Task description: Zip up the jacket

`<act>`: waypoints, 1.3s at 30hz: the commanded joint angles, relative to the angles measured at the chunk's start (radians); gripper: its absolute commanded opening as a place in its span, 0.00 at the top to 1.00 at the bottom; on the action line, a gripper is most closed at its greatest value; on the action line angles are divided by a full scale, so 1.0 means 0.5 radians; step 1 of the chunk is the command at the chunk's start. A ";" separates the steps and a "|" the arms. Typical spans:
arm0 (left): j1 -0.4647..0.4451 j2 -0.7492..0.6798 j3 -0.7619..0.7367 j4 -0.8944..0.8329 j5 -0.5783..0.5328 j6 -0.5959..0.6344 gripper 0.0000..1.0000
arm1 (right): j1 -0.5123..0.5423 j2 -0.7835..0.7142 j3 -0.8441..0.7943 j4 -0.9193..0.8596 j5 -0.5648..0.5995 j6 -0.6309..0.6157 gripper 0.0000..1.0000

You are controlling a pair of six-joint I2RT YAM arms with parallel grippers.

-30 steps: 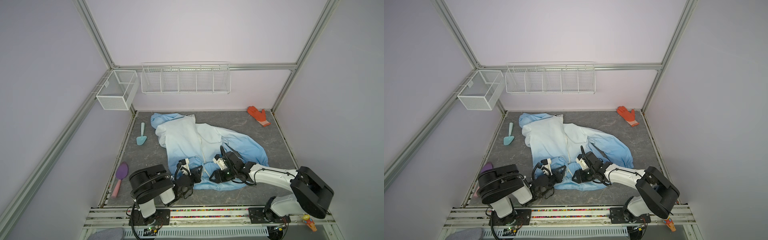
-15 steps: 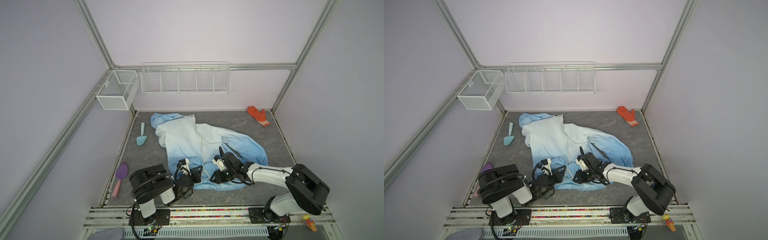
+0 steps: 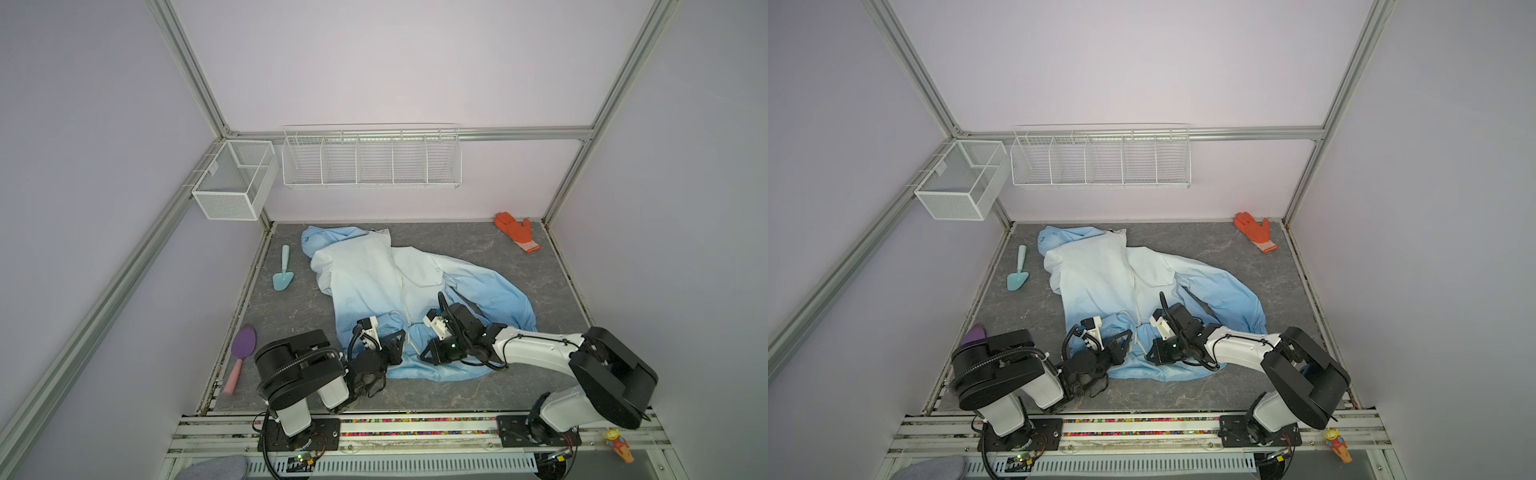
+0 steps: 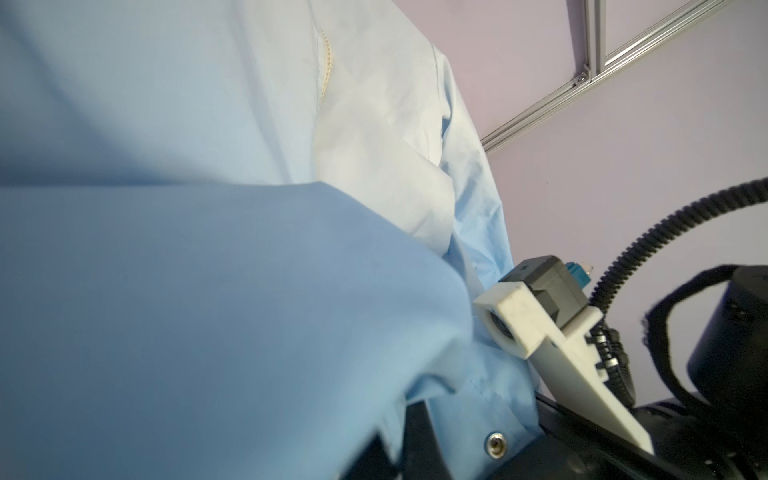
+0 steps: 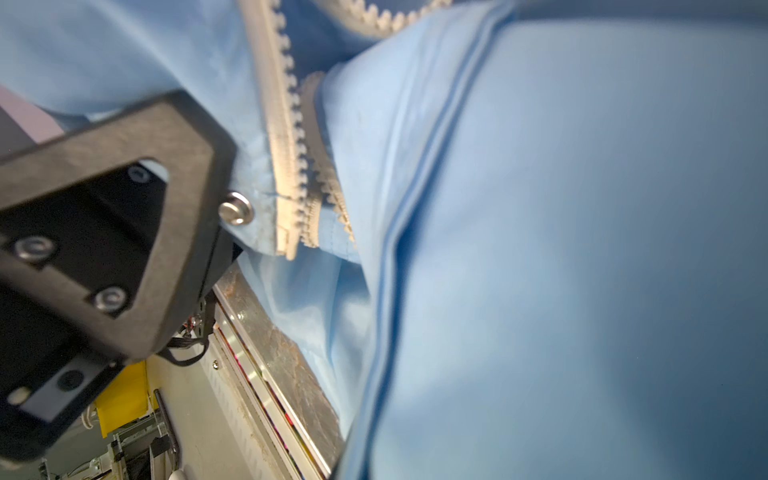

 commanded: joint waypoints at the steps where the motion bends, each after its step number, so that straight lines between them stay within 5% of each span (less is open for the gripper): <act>1: 0.010 -0.141 -0.046 0.054 -0.055 0.022 1.00 | -0.034 -0.189 0.020 0.048 -0.038 0.040 0.93; 7: 0.102 -0.597 0.068 -0.468 0.113 0.074 1.00 | -0.092 -0.497 0.088 0.042 -0.035 0.048 0.93; 11: 0.105 -1.166 0.384 -1.396 0.105 0.309 1.00 | -0.136 -0.653 0.128 0.080 0.035 0.076 0.93; 15: 0.105 -1.602 0.723 -2.318 -0.202 0.370 1.00 | -0.200 -0.732 0.159 0.175 0.068 0.127 0.93; 23: 0.194 -1.852 0.867 -2.462 -0.106 0.622 1.00 | -0.236 -0.803 0.165 0.680 0.077 0.125 0.93; 29: 0.193 -1.816 0.656 -1.706 -0.067 0.919 1.00 | -0.236 -0.815 0.201 0.776 0.022 -0.170 0.93; 39: 0.194 -1.435 0.866 -1.166 0.269 1.058 1.00 | -0.260 -0.867 0.174 1.127 0.074 0.277 0.93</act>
